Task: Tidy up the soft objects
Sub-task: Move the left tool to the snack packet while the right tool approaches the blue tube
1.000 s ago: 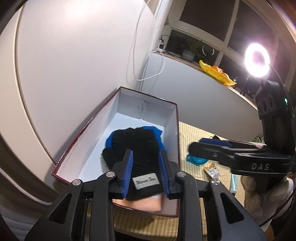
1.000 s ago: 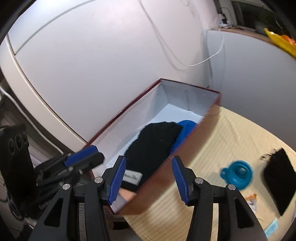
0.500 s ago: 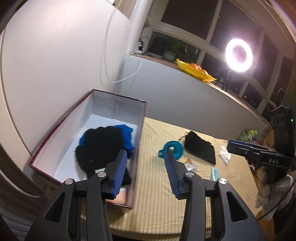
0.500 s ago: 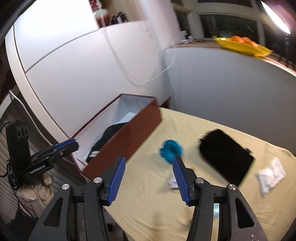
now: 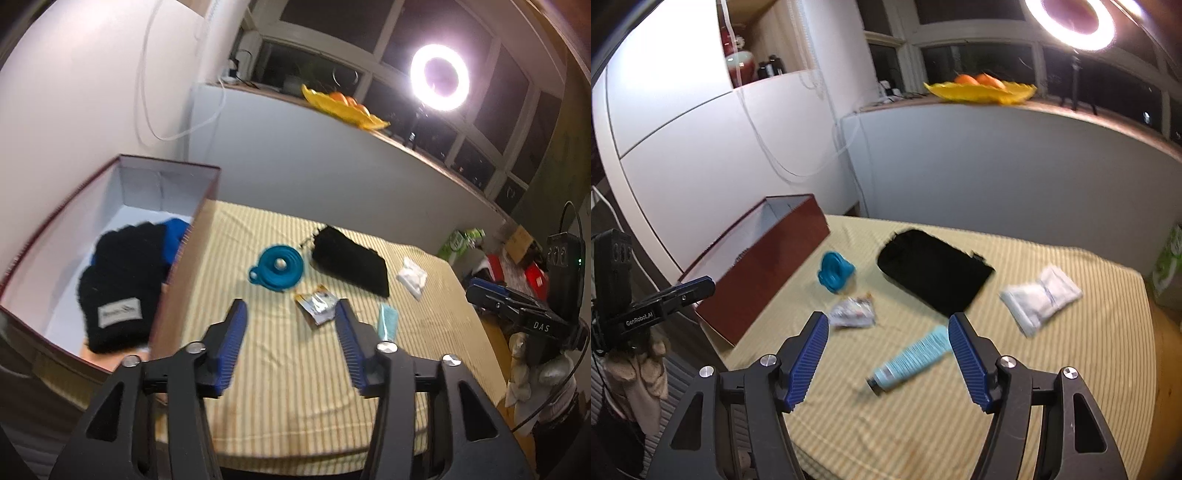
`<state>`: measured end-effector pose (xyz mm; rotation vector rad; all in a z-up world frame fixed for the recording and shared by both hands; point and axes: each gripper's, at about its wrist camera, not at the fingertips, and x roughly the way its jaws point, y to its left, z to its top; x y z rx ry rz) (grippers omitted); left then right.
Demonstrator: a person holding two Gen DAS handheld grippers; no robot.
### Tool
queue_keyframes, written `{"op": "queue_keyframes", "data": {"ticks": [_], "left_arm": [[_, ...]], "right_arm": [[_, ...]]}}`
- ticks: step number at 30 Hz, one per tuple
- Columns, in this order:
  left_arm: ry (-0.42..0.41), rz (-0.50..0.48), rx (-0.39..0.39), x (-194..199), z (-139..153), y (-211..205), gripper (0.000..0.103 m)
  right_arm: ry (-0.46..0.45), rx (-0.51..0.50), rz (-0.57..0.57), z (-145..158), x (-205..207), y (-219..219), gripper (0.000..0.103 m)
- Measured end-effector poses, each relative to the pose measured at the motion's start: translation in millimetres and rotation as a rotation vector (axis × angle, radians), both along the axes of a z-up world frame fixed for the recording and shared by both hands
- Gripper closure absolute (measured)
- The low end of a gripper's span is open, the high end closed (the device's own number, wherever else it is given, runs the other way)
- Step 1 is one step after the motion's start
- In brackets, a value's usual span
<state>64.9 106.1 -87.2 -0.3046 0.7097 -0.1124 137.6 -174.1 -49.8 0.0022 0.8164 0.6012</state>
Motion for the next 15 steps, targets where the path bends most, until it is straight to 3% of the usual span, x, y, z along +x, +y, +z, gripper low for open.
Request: {"op": "queue_keyframes", "data": {"ticks": [15], "left_arm": [[0.06, -0.078, -0.005, 17, -21, -33, 0.051]], "right_arm": [[0.132, 0.024, -0.119, -34, -1, -51, 0.039]]}}
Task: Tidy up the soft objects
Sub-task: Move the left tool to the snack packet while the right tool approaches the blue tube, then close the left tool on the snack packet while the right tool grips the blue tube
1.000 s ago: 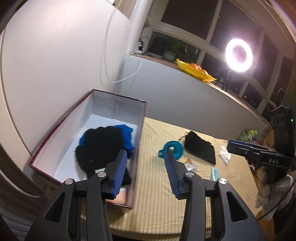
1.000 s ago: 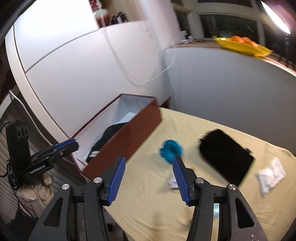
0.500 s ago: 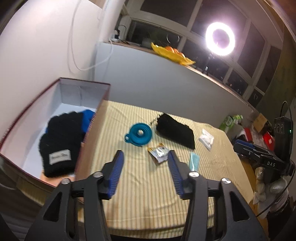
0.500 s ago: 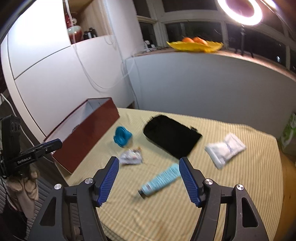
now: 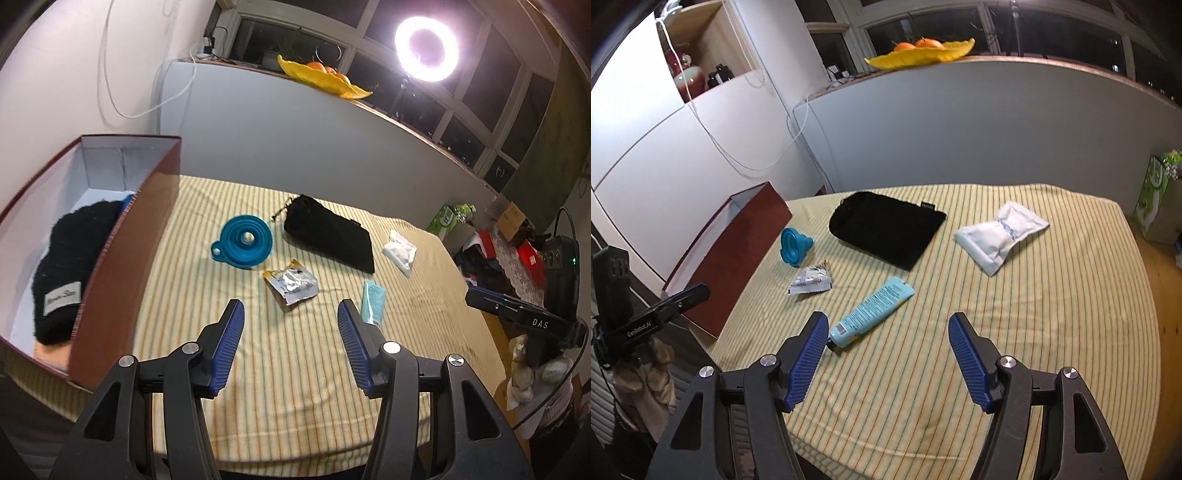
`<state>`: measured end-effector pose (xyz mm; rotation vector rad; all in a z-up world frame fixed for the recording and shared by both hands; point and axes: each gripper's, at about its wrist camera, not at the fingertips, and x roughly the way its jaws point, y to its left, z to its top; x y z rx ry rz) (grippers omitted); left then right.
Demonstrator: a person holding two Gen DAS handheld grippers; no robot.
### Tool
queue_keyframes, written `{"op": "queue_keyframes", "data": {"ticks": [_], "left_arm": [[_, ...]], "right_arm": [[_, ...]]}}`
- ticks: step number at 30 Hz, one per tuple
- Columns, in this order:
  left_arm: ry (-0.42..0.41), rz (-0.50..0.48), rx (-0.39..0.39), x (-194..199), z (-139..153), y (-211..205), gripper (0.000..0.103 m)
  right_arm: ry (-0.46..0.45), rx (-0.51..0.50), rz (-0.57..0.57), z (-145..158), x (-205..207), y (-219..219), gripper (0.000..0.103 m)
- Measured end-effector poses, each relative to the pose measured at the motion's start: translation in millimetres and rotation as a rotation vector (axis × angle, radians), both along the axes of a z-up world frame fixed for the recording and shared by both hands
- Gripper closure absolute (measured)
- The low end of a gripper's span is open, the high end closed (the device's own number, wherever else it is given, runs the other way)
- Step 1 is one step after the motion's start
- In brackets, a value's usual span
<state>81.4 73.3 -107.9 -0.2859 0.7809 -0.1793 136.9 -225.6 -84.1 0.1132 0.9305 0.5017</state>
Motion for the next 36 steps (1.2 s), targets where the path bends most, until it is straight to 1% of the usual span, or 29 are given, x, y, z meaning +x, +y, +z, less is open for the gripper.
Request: {"op": "queue_keyframes", "data": {"ticks": [3, 6, 7, 8, 9, 12, 17, 19, 24, 29, 36], "left_arm": [[0.023, -0.011, -0.003, 8, -6, -6, 0.051], [0.043, -0.021, -0.003, 18, -11, -12, 0.051], [0.052, -0.027, -0.003, 23, -13, -15, 0.051], [0.065, -0.034, 0.002, 29, -16, -18, 0.046], [0.072, -0.035, 0.002, 33, -18, -19, 0.044], [0.098, -0.04, 0.011, 48, -26, -25, 0.044], [0.149, -0.02, 0.009, 72, -42, -27, 0.044], [0.17, -0.021, -0.005, 80, -48, -29, 0.044], [0.19, -0.016, 0.003, 94, -53, -37, 0.044], [0.199, 0.014, 0.047, 109, -59, -42, 0.044], [0.219, 0.027, 0.101, 119, -72, -51, 0.044]], "right_arm": [[0.018, 0.004, 0.008, -6, -1, 6, 0.039], [0.054, -0.003, 0.007, -15, 2, 20, 0.039], [0.064, -0.012, 0.006, -19, 4, 26, 0.039], [0.069, -0.018, 0.006, -21, 6, 31, 0.039], [0.074, -0.031, 0.005, -25, 8, 38, 0.039], [0.072, -0.073, -0.009, -34, 14, 55, 0.039], [0.089, -0.107, -0.025, -51, 25, 71, 0.039], [0.088, -0.134, -0.029, -58, 27, 76, 0.039], [0.08, -0.177, -0.013, -66, 29, 85, 0.039], [0.046, -0.216, -0.006, -67, 29, 91, 0.039], [0.019, -0.272, 0.001, -71, 32, 99, 0.039]]}}
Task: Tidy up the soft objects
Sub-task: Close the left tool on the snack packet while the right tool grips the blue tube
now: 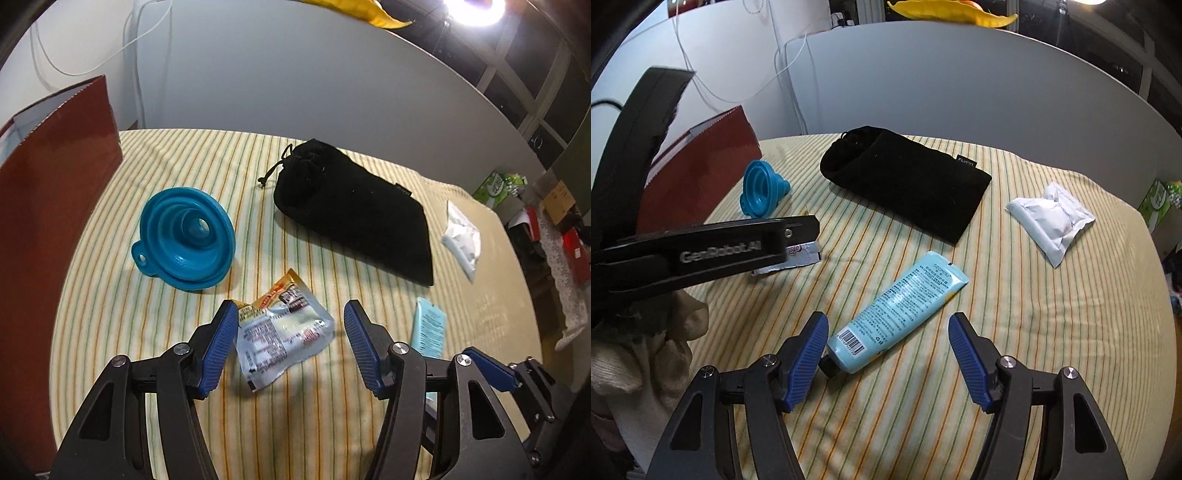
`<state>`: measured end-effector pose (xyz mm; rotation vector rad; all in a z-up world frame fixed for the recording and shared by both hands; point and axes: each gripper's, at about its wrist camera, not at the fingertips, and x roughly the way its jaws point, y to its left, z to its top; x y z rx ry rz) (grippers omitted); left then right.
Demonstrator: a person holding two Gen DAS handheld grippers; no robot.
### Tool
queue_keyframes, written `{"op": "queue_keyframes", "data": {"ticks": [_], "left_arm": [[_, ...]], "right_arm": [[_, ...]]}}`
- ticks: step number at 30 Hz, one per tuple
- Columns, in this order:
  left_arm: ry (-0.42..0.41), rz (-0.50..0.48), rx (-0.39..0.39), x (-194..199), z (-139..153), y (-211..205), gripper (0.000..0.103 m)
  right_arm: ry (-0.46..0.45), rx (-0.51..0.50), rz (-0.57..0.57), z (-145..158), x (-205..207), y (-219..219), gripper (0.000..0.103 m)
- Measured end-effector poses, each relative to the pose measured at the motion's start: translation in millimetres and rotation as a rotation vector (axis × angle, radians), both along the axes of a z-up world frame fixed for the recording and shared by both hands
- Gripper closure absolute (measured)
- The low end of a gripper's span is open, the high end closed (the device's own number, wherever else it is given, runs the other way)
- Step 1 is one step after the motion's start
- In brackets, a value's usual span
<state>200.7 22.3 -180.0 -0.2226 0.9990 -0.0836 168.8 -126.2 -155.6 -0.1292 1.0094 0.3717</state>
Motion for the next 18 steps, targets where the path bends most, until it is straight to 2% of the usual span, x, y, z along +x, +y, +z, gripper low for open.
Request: {"op": "queue_keyframes", "data": {"ticks": [7, 10, 18], "left_arm": [[0.013, 0.016, 0.037, 4, -7, -5, 0.044], [0.007, 0.029, 0.041, 4, -8, -6, 0.044], [-0.015, 0.008, 0.1, -6, -10, -1, 0.044]], "right_arm": [[-0.006, -0.057, 0.021, 0, 2, 3, 0.039], [0.05, -0.012, 0.005, 0, 10, 2, 0.039], [0.039, -0.087, 0.043, -3, 6, -2, 0.039]]}}
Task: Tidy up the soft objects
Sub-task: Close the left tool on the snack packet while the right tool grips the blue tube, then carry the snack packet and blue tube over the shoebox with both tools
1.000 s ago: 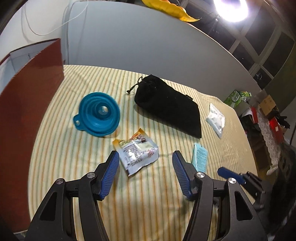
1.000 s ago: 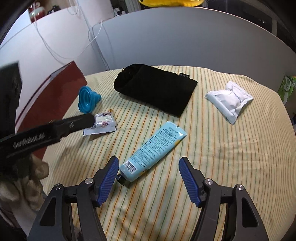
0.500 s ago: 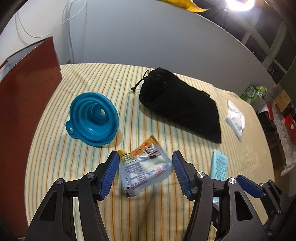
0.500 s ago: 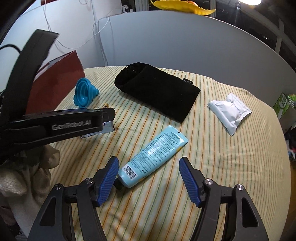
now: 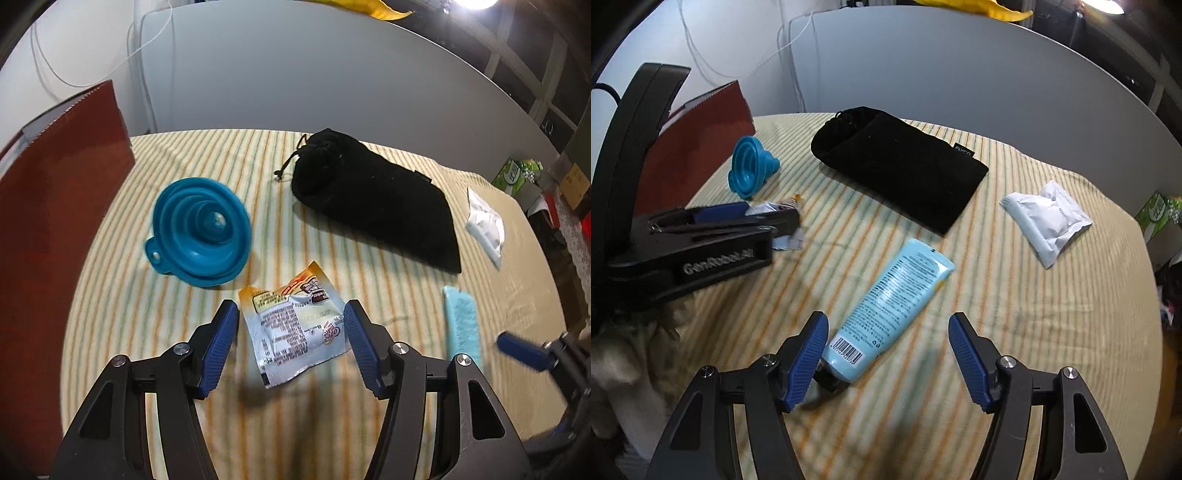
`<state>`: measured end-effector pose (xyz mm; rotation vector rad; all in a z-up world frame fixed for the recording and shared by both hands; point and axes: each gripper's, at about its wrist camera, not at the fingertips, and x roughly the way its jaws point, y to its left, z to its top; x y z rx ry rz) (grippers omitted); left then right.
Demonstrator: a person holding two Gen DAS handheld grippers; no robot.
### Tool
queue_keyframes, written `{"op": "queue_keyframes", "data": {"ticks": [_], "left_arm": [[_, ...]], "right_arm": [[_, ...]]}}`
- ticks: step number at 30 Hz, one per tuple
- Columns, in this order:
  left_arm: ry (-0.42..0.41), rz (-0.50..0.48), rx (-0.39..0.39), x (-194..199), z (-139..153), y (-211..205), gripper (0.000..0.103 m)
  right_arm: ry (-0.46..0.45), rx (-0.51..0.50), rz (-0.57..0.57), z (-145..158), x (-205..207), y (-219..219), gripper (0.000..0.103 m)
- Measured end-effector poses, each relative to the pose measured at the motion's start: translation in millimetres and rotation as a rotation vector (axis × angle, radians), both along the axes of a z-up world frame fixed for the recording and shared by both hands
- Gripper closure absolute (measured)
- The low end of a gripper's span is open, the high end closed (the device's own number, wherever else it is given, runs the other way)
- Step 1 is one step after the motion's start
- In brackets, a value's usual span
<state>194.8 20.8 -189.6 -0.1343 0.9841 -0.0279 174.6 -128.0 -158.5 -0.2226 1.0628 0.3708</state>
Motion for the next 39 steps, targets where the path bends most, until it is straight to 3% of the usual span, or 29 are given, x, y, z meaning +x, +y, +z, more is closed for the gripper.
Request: {"op": "queue_keyframes", "data": {"ticks": [11, 15, 17, 20, 21, 25, 39], "left_arm": [[-0.023, -0.055, 0.051, -11, -2, 0, 0.052], [-0.025, -0.072, 0.062, -13, -1, 1, 0.059], [-0.026, -0.078, 0.072, -13, -1, 1, 0.062], [-0.031, -0.082, 0.065, -14, -1, 4, 0.066], [-0.033, -0.078, 0.057, -14, 0, 6, 0.072], [-0.033, -0.068, -0.004, -16, 1, 17, 0.078], [-0.09, -0.08, -0.023, -27, 4, 12, 0.091]], "right_arm": [[0.055, 0.011, 0.019, -7, 0, -28, 0.043], [0.063, 0.009, 0.026, -8, 4, -26, 0.044], [0.058, -0.008, 0.035, -8, 5, -23, 0.05], [0.058, -0.025, 0.062, -7, 4, -17, 0.069], [0.062, -0.024, 0.071, -7, 3, -15, 0.077], [0.063, -0.017, 0.074, -6, 1, -16, 0.077], [0.053, 0.045, 0.052, -5, -7, -28, 0.078]]}}
